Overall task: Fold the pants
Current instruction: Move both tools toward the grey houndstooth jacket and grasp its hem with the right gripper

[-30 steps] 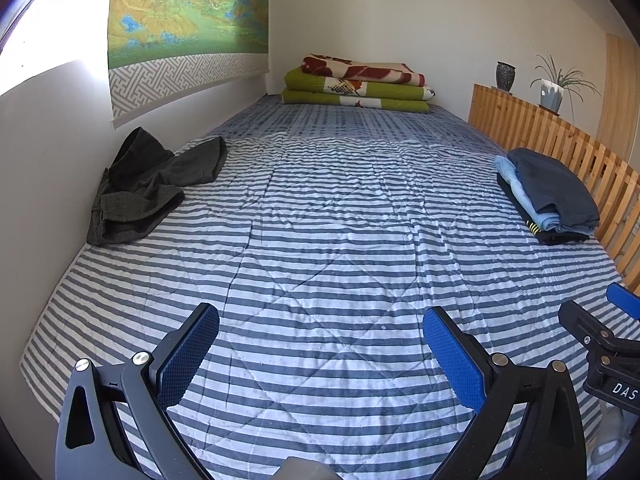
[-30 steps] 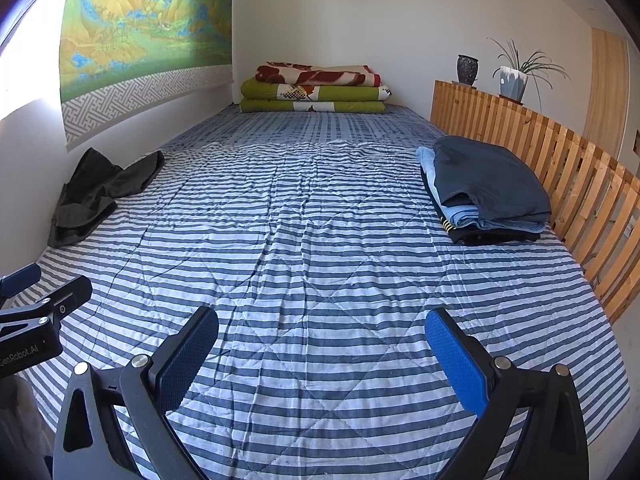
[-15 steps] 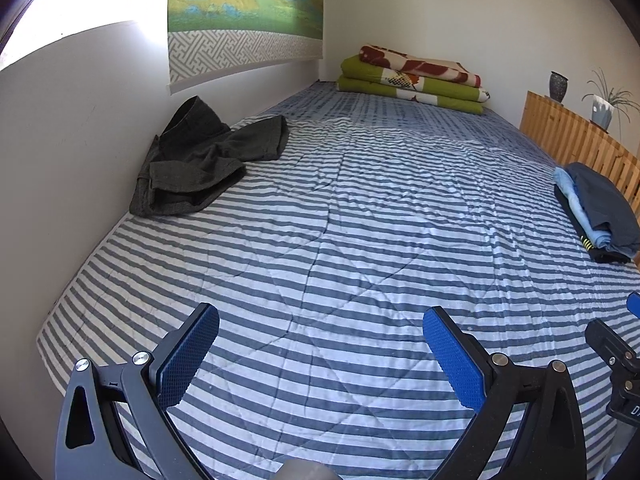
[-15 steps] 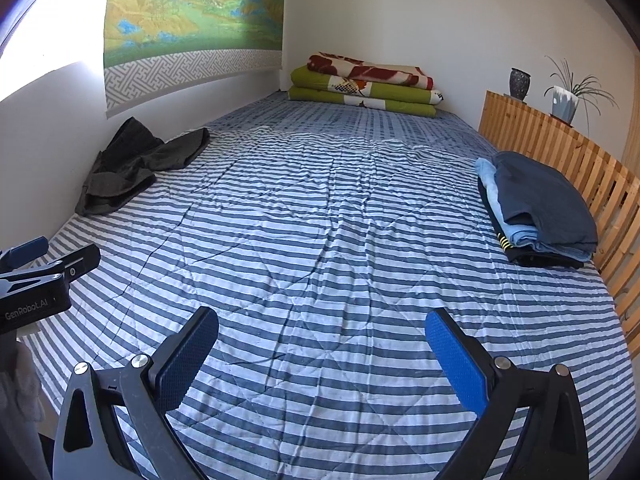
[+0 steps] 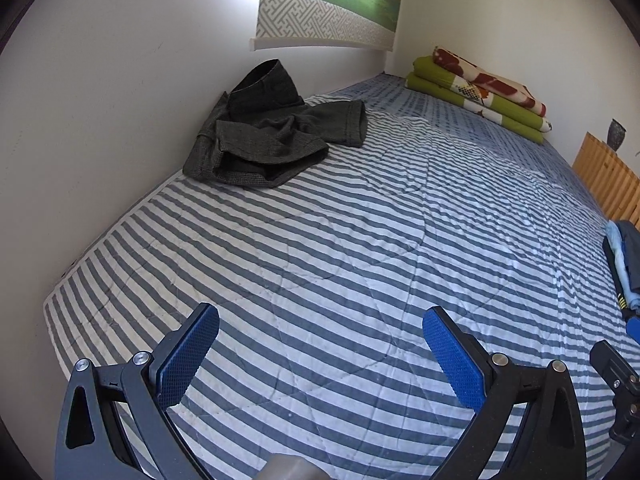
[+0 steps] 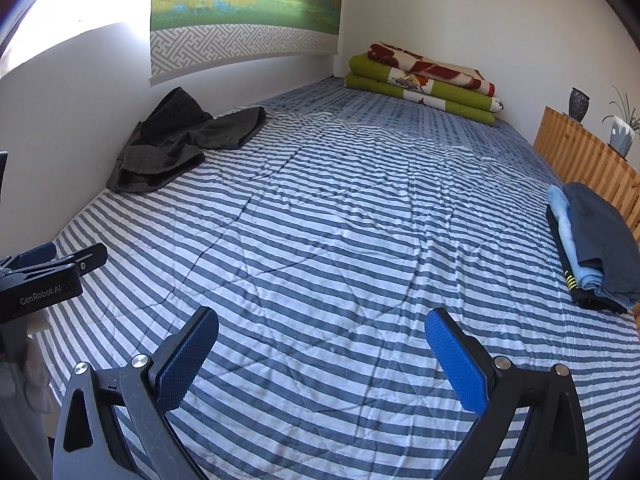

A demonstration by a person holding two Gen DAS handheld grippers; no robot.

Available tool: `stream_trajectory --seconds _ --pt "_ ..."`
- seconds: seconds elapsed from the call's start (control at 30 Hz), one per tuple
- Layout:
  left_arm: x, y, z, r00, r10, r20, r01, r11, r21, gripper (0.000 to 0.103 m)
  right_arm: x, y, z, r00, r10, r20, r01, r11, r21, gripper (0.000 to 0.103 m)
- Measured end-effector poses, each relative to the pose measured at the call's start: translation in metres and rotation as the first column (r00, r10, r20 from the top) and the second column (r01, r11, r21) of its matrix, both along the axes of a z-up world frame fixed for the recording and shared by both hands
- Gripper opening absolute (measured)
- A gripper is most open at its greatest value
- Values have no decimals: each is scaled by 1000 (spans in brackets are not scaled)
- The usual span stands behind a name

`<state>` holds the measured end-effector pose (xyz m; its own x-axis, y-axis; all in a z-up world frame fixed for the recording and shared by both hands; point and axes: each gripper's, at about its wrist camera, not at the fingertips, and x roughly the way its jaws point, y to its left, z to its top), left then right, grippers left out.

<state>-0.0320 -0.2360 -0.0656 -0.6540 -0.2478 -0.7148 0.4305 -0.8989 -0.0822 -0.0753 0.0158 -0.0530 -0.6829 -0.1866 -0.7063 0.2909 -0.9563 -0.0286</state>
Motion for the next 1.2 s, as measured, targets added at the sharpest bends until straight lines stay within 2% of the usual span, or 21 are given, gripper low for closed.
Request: stream_trajectory --seconds 0.1,0.27,0.47,0.63,0.73,0.93,1.2 --pt "-7 -20 -5 1000 10 7 -10 999 42 103 -12 -20 3 1000 22 6 -22 1000 -11 101" --pt "-16 -58 -13 996 87 0 -87 995 39 103 -30 -60 8 997 76 -8 -76 997 -6 101" --pt "-28 -102 -6 989 149 -17 -148 988 42 102 -64 -112 5 990 139 27 -139 990 21 85" --pt "-22 -141 -7 973 232 -18 -231 972 39 102 -109 -158 8 983 160 88 -156 987 -49 82" --pt "-21 -165 -15 963 269 7 -269 962 49 102 -136 -191 8 981 162 106 -154 984 -84 82" --pt "-16 -201 -28 947 318 36 -320 944 84 102 -169 -269 -11 969 213 123 -206 976 -71 82" --pt "-9 -222 -38 935 351 49 -354 930 95 102 -199 -357 -45 934 298 197 -275 952 -136 82"
